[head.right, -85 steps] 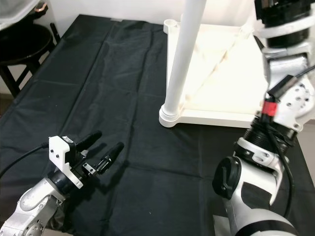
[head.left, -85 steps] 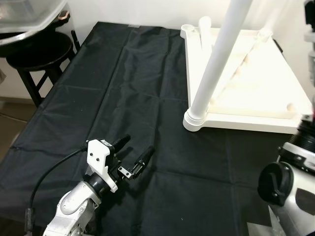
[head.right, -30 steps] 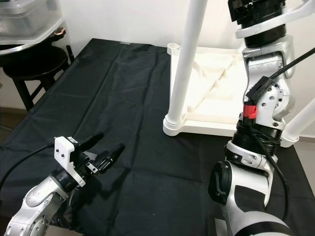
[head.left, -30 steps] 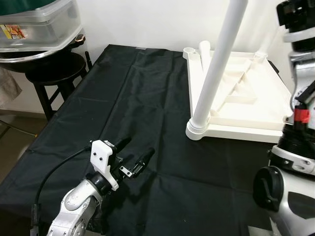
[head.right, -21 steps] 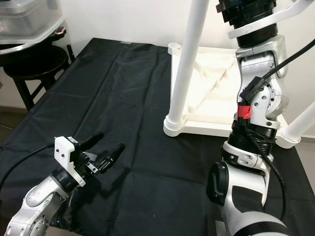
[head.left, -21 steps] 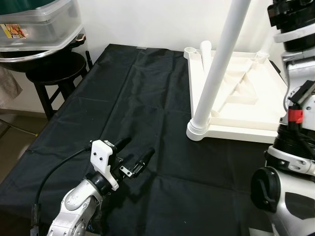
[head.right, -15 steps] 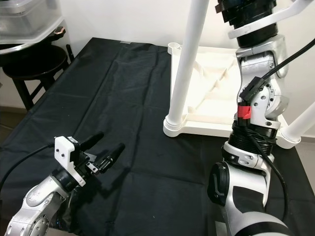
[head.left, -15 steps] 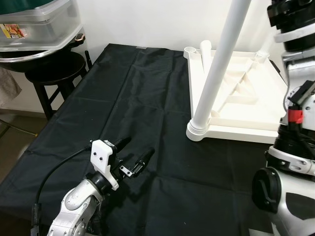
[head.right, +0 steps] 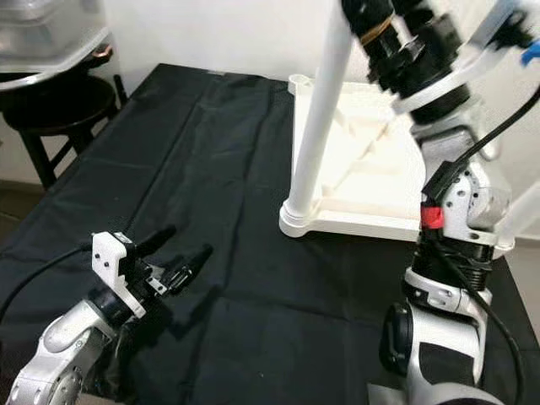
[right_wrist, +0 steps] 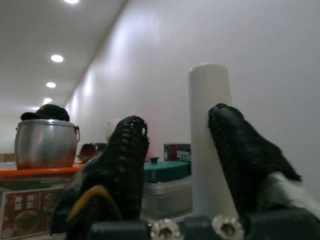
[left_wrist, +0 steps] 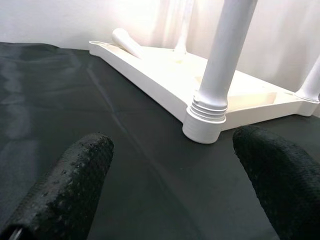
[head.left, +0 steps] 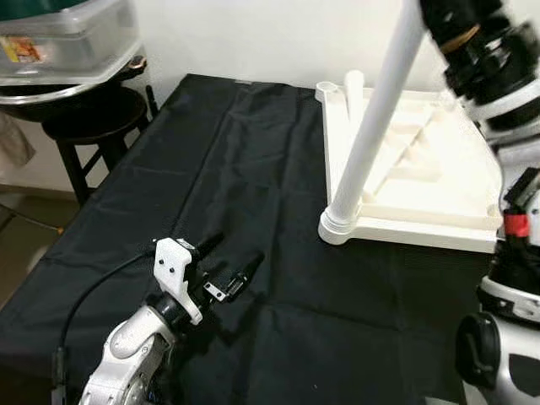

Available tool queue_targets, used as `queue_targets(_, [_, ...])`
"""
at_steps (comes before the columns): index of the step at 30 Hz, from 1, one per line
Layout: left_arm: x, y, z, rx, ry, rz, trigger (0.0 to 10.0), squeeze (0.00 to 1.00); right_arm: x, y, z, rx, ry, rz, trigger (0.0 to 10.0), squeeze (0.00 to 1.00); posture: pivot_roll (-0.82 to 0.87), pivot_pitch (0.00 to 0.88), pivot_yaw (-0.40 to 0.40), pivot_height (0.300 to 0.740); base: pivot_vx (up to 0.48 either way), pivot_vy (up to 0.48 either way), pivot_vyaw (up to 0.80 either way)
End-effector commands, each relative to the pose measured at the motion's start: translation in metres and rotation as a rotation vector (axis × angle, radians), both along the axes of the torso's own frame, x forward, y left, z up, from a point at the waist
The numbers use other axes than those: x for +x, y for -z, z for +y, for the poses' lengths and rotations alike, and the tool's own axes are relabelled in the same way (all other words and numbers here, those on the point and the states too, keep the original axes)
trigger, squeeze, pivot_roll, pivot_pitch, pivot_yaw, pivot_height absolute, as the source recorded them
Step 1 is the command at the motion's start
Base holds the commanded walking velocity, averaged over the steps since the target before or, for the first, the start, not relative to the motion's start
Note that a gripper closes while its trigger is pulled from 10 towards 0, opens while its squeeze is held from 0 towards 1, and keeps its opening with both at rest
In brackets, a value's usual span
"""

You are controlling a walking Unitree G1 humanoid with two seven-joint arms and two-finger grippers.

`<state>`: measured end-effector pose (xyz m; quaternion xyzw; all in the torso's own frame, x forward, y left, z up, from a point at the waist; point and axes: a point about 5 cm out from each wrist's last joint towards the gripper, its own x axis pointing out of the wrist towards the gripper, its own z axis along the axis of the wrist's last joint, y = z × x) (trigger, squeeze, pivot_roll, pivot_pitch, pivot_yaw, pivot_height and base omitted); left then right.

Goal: Building children table

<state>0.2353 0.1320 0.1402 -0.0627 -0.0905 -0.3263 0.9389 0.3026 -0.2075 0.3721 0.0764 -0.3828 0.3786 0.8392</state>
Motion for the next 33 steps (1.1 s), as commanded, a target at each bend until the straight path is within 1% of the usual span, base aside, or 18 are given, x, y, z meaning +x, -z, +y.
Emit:
queue_targets(1, [-0.002, 0.001, -0.001, -0.006, 0.008, 0.001, 10.0, 0.0, -0.004, 0.004, 0.002, -0.023, -0.029, -0.002, 0.0, 0.0, 0.01, 0.096, -0.029, 0.74, 0.0, 0.0, 0.0])
queue_targets(7, [-0.002, 0.0, -0.001, -0.006, 0.009, 0.001, 10.0, 0.0, -0.004, 0.008, 0.001, -0.051, -0.035, 0.0, 0.0, 0.0, 0.01, 0.104, -0.031, 0.74, 0.0, 0.0, 0.0])
queue_targets(8, [-0.002, 0.0, 0.0, -0.007, 0.007, 0.001, 10.0, 0.0, -0.006, 0.009, -0.005, -0.074, -0.028, 0.001, 0.0, 0.0, 0.01, 0.108, -0.032, 0.74, 0.0, 0.0, 0.0])
queue_targets(11, [-0.003, 0.0, 0.0, -0.007, 0.007, 0.0, 10.0, 0.0, -0.007, 0.009, -0.006, -0.08, -0.026, 0.001, 0.0, 0.0, 0.01, 0.108, -0.032, 0.74, 0.0, 0.0, 0.0])
queue_targets(12, [-0.003, 0.0, 0.0, -0.007, 0.007, 0.0, 10.0, 0.0, -0.008, 0.009, -0.009, -0.078, -0.027, 0.001, 0.0, 0.0, 0.01, 0.111, -0.031, 0.74, 0.0, 0.0, 0.0])
queue_targets(14, [-0.003, 0.0, 0.0, -0.008, 0.006, 0.002, 10.0, 0.0, -0.015, 0.014, -0.015, -0.08, -0.065, 0.008, 0.0, 0.0, 0.01, 0.113, -0.029, 0.74, 0.0, 0.0, 0.0])
queue_targets(16, [-0.004, 0.0, 0.0, -0.009, 0.007, 0.003, 10.0, 0.0, -0.018, 0.017, -0.019, -0.077, -0.086, 0.016, 0.0, 0.0, 0.0, 0.113, -0.029, 0.74, 0.0, 0.0, 0.0])
queue_targets(17, [-0.004, 0.0, 0.0, -0.009, 0.009, 0.004, 10.0, 0.0, -0.021, 0.02, -0.021, -0.078, -0.117, 0.025, 4.4, 0.0, 0.01, 0.114, -0.03, 0.74, 0.0, 0.0, 0.0])
queue_targets(18, [-0.004, 0.0, 0.0, -0.008, 0.011, 0.005, 10.0, 0.0, -0.022, 0.023, -0.022, -0.082, -0.149, 0.033, 10.0, 0.04, 0.01, 0.114, -0.03, 0.74, 0.0, 0.0, 0.0])
queue_targets(20, [-0.004, 0.0, 0.0, -0.008, 0.011, 0.005, 10.0, 0.0, -0.022, 0.023, -0.022, -0.082, -0.149, 0.033, 10.0, 0.04, 0.01, 0.114, -0.03, 0.74, 0.0, 0.0, 0.0])
queue_targets(21, [-0.004, 0.0, 0.0, -0.008, 0.012, 0.006, 10.0, 0.0, -0.029, 0.027, -0.027, -0.082, -0.244, 0.044, 10.0, 1.0, 0.01, 0.114, -0.03, 0.74, 0.0, 0.0, 0.0])
queue_targets(23, [-0.004, 0.0, 0.0, -0.008, 0.012, 0.006, 10.0, 0.0, -0.029, 0.027, -0.027, -0.082, -0.244, 0.044, 10.0, 1.0, 0.01, 0.114, -0.03, 0.74, 0.0, 0.0, 0.0])
queue_targets(24, [-0.004, 0.0, 0.0, -0.008, 0.011, 0.006, 10.0, 0.0, -0.032, 0.028, -0.03, -0.079, -0.272, 0.053, 10.0, 1.0, 0.01, 0.12, -0.036, 0.74, 0.0, 0.0, 0.0])
queue_targets(27, [-0.006, 0.0, 0.0, -0.009, 0.011, 0.006, 10.0, 0.0, -0.037, 0.042, -0.039, -0.138, -0.292, 0.144, 10.0, 1.0, 0.0, 0.128, -0.04, 0.74, 0.0, 0.0, 0.0])
queue_targets(28, [-0.006, 0.0, 0.0, -0.009, 0.011, 0.006, 10.0, 0.0, -0.037, 0.042, -0.039, -0.138, -0.292, 0.144, 10.0, 1.0, 0.0, 0.128, -0.04, 0.74, 0.0, 0.0, 0.0])
queue_targets(31, [-0.006, -0.001, 0.001, -0.009, 0.012, 0.007, 10.0, 0.0, -0.04, 0.052, -0.04, -0.18, -0.292, 0.195, 10.0, 1.0, 0.0, 0.13, -0.041, 0.74, 0.0, 0.0, 0.0])
queue_targets(33, [-0.006, -0.001, 0.001, -0.009, 0.013, 0.007, 10.0, 0.0, -0.04, 0.054, -0.041, -0.187, -0.277, 0.202, 10.0, 1.0, 0.0, 0.133, -0.038, 0.74, 0.0, 0.0, 0.0])
